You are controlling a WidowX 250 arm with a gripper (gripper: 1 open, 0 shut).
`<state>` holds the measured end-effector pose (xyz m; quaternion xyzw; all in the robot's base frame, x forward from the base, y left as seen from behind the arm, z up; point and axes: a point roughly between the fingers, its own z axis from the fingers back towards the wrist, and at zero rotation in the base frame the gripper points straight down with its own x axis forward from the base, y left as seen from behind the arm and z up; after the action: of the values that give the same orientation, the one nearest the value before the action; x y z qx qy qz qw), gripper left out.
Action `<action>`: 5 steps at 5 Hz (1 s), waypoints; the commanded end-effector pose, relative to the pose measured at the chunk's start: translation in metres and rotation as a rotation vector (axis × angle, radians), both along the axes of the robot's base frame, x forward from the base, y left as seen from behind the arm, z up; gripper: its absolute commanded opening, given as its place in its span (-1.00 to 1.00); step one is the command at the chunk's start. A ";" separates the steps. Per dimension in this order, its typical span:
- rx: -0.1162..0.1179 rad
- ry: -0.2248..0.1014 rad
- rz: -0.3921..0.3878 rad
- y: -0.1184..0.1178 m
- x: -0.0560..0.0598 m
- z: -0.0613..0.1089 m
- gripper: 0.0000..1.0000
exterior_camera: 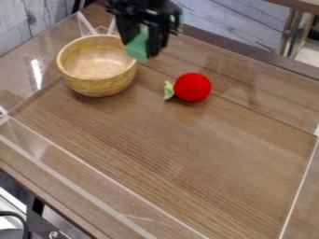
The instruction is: Put the green stick in the brown bowl
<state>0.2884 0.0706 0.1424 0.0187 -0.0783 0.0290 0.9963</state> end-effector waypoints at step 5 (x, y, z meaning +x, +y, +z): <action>0.014 -0.057 0.227 0.076 0.029 -0.004 -1.00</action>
<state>0.3090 0.1448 0.1184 0.0246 -0.0718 0.1414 0.9870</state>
